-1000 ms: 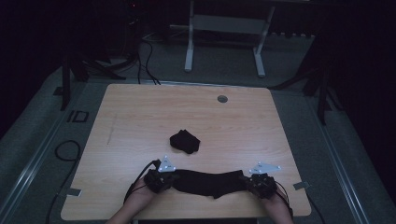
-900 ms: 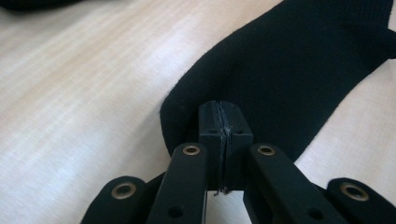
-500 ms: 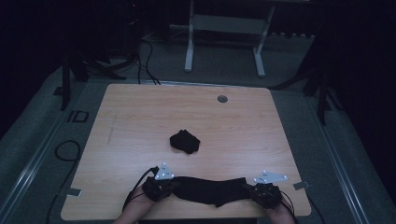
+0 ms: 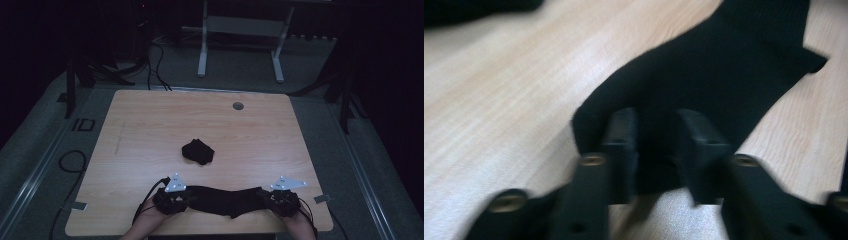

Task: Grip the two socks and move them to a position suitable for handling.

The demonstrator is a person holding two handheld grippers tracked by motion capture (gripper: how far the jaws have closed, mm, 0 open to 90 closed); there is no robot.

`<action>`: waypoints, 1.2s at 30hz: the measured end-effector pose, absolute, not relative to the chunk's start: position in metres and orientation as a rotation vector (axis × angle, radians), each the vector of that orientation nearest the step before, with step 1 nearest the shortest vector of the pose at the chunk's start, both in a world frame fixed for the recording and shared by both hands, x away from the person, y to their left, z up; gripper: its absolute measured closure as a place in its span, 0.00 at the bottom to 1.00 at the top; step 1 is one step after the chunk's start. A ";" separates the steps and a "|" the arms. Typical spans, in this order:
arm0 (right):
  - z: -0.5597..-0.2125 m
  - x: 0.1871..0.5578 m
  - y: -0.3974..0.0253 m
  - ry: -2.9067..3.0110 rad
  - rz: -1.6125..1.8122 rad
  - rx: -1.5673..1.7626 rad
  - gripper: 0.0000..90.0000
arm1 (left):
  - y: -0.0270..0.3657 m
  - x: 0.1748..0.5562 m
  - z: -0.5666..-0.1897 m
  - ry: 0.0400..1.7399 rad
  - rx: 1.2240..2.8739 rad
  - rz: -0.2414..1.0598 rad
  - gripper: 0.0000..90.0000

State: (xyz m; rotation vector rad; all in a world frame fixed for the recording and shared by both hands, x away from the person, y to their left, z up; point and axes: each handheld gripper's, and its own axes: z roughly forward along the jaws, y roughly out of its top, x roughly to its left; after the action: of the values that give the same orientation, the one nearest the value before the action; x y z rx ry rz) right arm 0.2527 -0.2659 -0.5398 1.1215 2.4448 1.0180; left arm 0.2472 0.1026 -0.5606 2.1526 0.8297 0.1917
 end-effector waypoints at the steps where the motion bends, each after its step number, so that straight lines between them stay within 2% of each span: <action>1: -0.535 0.255 -0.263 2.437 1.031 1.104 0.87 | 0.105 0.246 -0.558 0.829 2.132 0.203 0.65; 3: -0.529 0.259 -0.260 2.430 1.049 1.090 0.86 | 0.113 0.246 -0.552 0.832 2.082 0.218 0.62; 4: -0.517 0.268 -0.250 2.411 1.082 1.056 0.79 | 0.117 0.246 -0.550 0.835 2.070 0.228 0.54; 7: -0.502 0.283 -0.233 2.401 1.130 0.998 0.75 | 0.129 0.246 -0.548 0.850 2.043 0.251 0.48; 10: -0.493 0.302 -0.211 2.412 1.168 0.946 0.70 | 0.141 0.245 -0.549 0.880 2.023 0.280 0.48; 18: -0.496 0.362 -0.147 2.517 1.147 0.873 0.47 | 0.157 0.248 -0.559 0.965 1.976 0.294 0.46; 23: -0.503 0.393 -0.111 2.571 1.131 0.874 0.45 | 0.159 0.250 -0.562 0.989 1.958 0.305 0.46; 31: -0.523 0.419 -0.067 2.631 1.037 0.831 0.40 | 0.162 0.251 -0.565 1.007 1.965 0.327 0.45; 34: -0.533 0.423 -0.059 2.659 0.957 0.805 0.40 | 0.162 0.251 -0.566 1.006 1.968 0.320 0.45; 36: -0.541 0.424 -0.055 2.690 0.896 0.782 0.44 | 0.162 0.252 -0.566 1.007 1.966 0.318 0.45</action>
State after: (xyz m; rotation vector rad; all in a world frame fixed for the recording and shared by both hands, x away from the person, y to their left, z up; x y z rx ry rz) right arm 0.4238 -0.0549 -0.5410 0.7817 2.6898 0.8959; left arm 0.2518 0.1620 -0.5657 1.9657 1.0066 0.3182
